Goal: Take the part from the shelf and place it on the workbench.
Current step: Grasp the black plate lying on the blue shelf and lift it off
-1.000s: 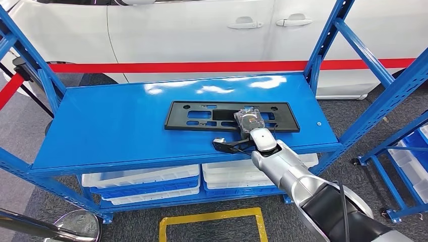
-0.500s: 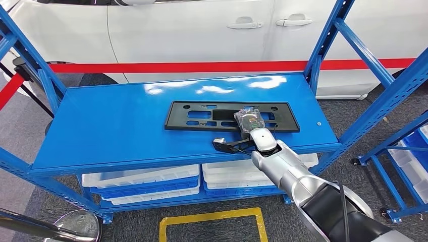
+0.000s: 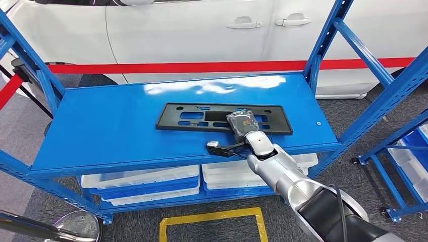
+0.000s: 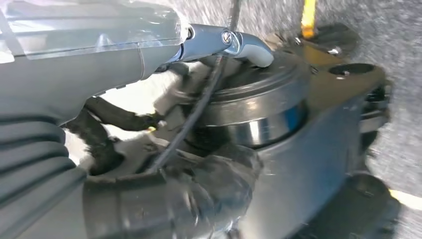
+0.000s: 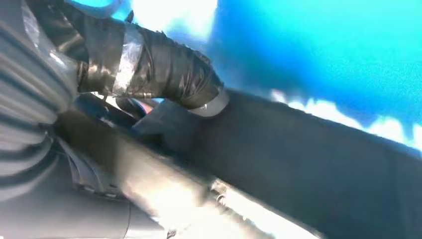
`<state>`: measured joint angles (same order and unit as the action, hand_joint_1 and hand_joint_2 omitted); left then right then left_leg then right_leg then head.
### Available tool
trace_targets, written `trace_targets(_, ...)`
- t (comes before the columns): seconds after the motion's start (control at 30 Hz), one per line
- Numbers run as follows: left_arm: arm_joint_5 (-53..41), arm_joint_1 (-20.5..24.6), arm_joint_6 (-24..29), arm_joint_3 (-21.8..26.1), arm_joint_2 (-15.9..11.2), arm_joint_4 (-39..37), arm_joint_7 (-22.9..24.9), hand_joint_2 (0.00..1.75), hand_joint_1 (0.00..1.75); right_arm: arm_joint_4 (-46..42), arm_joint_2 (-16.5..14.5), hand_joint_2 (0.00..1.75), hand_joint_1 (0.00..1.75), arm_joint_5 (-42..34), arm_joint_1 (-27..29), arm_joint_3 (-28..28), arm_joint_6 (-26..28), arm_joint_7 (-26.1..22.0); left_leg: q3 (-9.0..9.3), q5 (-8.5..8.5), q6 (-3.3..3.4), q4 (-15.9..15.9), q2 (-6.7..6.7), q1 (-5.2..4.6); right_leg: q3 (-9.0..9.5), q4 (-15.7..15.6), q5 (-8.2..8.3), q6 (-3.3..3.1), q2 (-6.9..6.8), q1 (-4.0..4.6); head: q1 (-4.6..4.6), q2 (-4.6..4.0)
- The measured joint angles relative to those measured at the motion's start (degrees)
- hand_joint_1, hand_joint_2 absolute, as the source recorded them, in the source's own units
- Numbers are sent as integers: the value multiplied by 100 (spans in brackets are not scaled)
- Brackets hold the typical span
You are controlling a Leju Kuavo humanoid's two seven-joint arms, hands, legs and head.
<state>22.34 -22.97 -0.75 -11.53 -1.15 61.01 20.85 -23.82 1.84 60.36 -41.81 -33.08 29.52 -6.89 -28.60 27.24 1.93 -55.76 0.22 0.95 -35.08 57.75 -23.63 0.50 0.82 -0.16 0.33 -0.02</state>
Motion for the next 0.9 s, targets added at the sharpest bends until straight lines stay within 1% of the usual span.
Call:
trace_targets(0.03, 6, -46, 168, -201, -73, 137, 9, 175, 0, -394, 52, 175, 175, -255, 89, 78, 100, -422, 13, -77, 39, 101, 16, 21, -51, 84, -114, 17, -4, -2, 0, 0)
trace_targets(0.07, 78, -78, 352, -421, -163, 264, -3, 175, 0, -899, 133, 175, 175, -464, 174, 148, 77, -712, 10, -138, 58, 177, 33, 42, -152, 309, -304, 37, -13, -16, 1, 0)
trace_targets(0.1, 223, -90, 529, -641, -262, 366, -39, 175, 0, -1421, 222, 175, 175, -602, 233, 199, -43, -823, -23, -169, 62, 193, 47, 44, -280, 650, -525, 64, -21, -45, 0, 0)
trace_targets(0.13, 423, -84, 690, -863, -368, 449, -103, 175, 0, -1896, 304, 175, 175, -678, 277, 232, -203, -793, -53, -181, 62, 188, 47, 56, -416, 1045, -723, 99, -23, -79, 0, 0)
trace_targets(0.17, 656, -64, 830, -1097, -488, 507, -192, 175, 0, -2271, 379, 175, 175, -724, 318, 265, -325, -699, -79, -183, 53, 169, 40, 74, -510, 1363, -832, 143, -24, -119, 0, 0)
trace_targets(0.2, 886, -33, 946, -1322, -606, 551, -294, 175, 0, -2529, 438, 175, 175, -758, 360, 298, -372, -645, -103, -180, 34, 137, 25, 103, -524, 1498, -832, 193, -27, -163, 1, 0)
trace_targets(0.23, 1100, 5, 1045, -1543, -719, 588, -401, 175, 0, -2723, 490, 175, 175, -794, 404, 327, -373, -644, -133, -170, 1, 91, 6, 142, -441, 1406, -734, 252, -38, -215, 2, 0)
trace_targets(0.27, 1286, 47, 1127, -1759, -841, 625, -503, 175, 0, -2887, 538, 175, 175, -834, 442, 347, -358, -682, -172, -149, -51, 23, -9, 186, -261, 1101, -568, 321, -59, -276, 3, 0)
trace_targets(0.3, 1435, 91, 1192, -1954, -961, 661, -589, 175, 0, -3032, 576, 175, 175, -867, 473, 355, -334, -726, -224, -117, -123, -61, -19, 218, -70, 736, -468, 395, -77, -322, 5, 0)
trace_targets(0.33, 1553, 135, 1245, -2135, -1068, 697, -656, 175, 0, -3162, 604, 175, 175, -891, 495, 357, -301, -769, -288, -83, -203, -150, -24, 235, 60, 482, -371, 420, -63, -342, 7, 1)
trace_targets(0.37, 1651, 178, 1288, -2305, -1182, 728, -711, 175, 0, -3279, 628, 175, 175, -903, 516, 357, -267, -799, -335, -52, -275, -230, -26, 228, 117, 354, -340, 400, -44, -353, 9, 1)
trace_targets(0.4, 1738, 224, 1329, -2465, -1273, 751, -762, 175, 0, -3380, 643, 175, 175, -904, 539, 357, -233, -812, -377, -38, -332, -290, -31, 210, 93, 368, -378, 337, -13, -344, 8, 1)
trace_targets(0.43, 1822, 271, 1365, -2621, -1353, 768, -810, 175, 0, -3466, 654, 175, 175, -900, 564, 357, -206, -817, -405, -40, -376, -324, -37, 202, 40, 437, -365, 249, 14, -336, 8, 1)
trace_targets(0.47, 1907, 317, 1400, -2771, -1428, 779, -865, 175, 0, -3545, 668, 175, 175, -895, 589, 356, -189, -814, -426, -44, -407, -343, -41, 205, -2, 450, -383, 173, 8, -340, 7, 1)
trace_targets(0.5, 1990, 364, 1438, -2911, -1492, 790, -923, 175, 0, -3617, 678, 175, 175, -890, 608, 356, -173, -807, -467, -2, -421, -387, -40, 218, -41, 453, -380, 106, -3, -332, 4, 1)
trace_targets(0.53, 2066, 409, 1468, -3036, -1553, 802, -974, 175, 0, -3683, 688, 175, 175, -886, 623, 356, -158, -799, -528, 123, -420, -500, -35, 227, -87, 447, -346, 44, -14, -318, 4, 0)
trace_targets(0.57, 2145, 453, 1496, -3162, -1612, 814, -1021, 175, 0, -3749, 700, 175, 175, -884, 632, 356, -141, -790, -622, 336, -404, -729, -31, 219, -136, 436, -301, -19, -26, -296, 2, 0)
trace_targets(0.6, 2219, 497, 1523, -3281, -1664, 825, -1066, 175, 0, -3804, 711, 175, 175, -882, 640, 356, -121, -780, -734, 604, -376, -1063, -29, 192, -184, 430, -252, -68, -35, -264, 2, 0)
trace_targets(0.63, 2292, 541, 1545, -3399, -1710, 834, -1108, 175, 0, -3846, 723, 175, 175, -880, 650, 356, -99, -771, -849, 857, -347, -1449, -28, 156, -240, 423, -203, -106, -39, -223, 2, 0)
trace_targets(0.67, 2370, 584, 1571, -3516, -1752, 840, -1149, 175, 0, -3875, 733, 175, 175, -875, 664, 355, -81, -762, -928, 1025, -313, -1785, -28, 115, -299, 421, -153, -135, -43, -174, 2, 0)
trace_targets(0.7, 2453, 625, 1600, -3629, -1789, 841, -1195, 175, 0, -3893, 742, 175, 175, -865, 680, 355, -67, -756, -936, 1073, -264, -1974, -28, 72, -359, 421, -104, -159, -46, -123, 2, 0)
trace_targets(0.73, 2545, 669, 1629, -3743, -1822, 842, -1240, 175, 0, -3909, 752, 175, 175, -853, 692, 355, -57, -750, -859, 1010, -194, -1979, -29, 27, -420, 421, -53, -180, -47, -71, 2, 0)
trace_targets(0.77, 2645, 714, 1658, -3855, -1852, 843, -1290, 175, 0, -3925, 762, 175, 175, -841, 699, 355, -50, -745, -686, 866, -102, -1782, -31, -26, -481, 419, 2, -196, -46, -19, 2, 0)
trace_targets(0.8, 2742, 761, 1683, -3969, -1886, 844, -1342, 175, 0, -3945, 773, 175, 175, -832, 702, 355, -41, -740, -436, 719, 11, -1433, -34, -87, -536, 416, 59, -211, -44, 22, 3, 0)
trace_targets(0.83, 2824, 808, 1704, -4075, -1932, 846, -1391, 175, 0, -3970, 785, 175, 175, -826, 702, 355, -30, -737, -160, 650, 126, -1007, -34, -151, -582, 411, 116, -214, -41, 62, 4, 0)
trace_targets(0.87, 2887, 847, 1718, -4175, -1973, 853, -1434, 175, 0, -3993, 800, 175, 175, -822, 705, 355, -19, -733, 53, 606, 193, -659, -26, -200, -604, 394, 173, -207, -45, 80, 5, 0)
trace_targets(0.9, 2937, 881, 1727, -4267, -2008, 863, -1472, 175, 0, -4013, 815, 175, 175, -820, 706, 355, -10, -731, 189, 599, 226, -412, -21, -237, -609, 371, 231, -192, -52, 74, 6, 0)
